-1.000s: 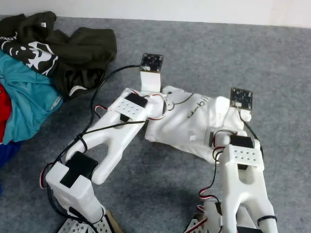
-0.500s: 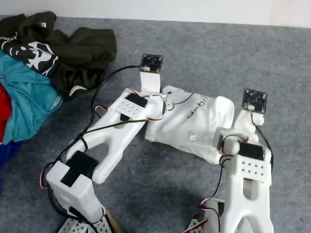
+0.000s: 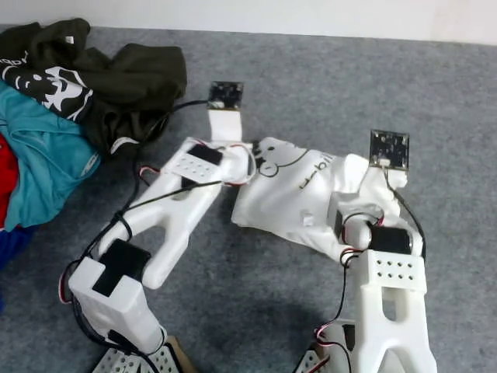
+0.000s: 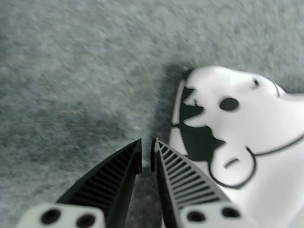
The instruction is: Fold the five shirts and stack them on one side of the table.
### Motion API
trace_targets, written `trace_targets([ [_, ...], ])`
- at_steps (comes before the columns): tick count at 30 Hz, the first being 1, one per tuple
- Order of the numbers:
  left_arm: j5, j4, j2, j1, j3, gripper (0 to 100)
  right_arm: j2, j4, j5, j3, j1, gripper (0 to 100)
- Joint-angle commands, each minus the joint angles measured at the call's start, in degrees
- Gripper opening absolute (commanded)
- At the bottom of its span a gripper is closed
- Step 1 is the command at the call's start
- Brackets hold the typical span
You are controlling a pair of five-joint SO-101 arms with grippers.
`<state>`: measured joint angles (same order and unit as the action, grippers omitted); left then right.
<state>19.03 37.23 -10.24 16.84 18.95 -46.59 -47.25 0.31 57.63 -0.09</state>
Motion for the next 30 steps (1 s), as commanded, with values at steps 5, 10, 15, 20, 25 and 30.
trace_targets([
  [5, 0.35, -1.23, 0.31, -1.19, -3.47, 7, 1.36, 6.29, -0.70, -3.47, -1.01, 19.7],
  [10, 0.35, -1.23, 0.31, -1.27, -3.47, 7, 13.14, 6.11, -0.97, -10.59, -2.42, 18.8],
  [15, 0.35, -1.23, 0.31, -1.27, -3.47, 7, 24.48, 5.49, -0.79, -16.75, -2.59, 12.7],
  [20, 0.18, -1.32, 0.31, -1.27, -3.91, 7, 30.99, 5.49, -0.70, -19.74, -2.59, 12.5],
  [25, 0.18, -1.05, -3.30, -1.36, -6.64, 7, 33.45, 5.49, -0.62, -19.65, -2.51, 12.5],
  [30, 0.26, -0.62, -9.19, -2.51, -12.18, 7, 34.86, 5.41, -0.62, -19.30, -2.15, 8.7],
])
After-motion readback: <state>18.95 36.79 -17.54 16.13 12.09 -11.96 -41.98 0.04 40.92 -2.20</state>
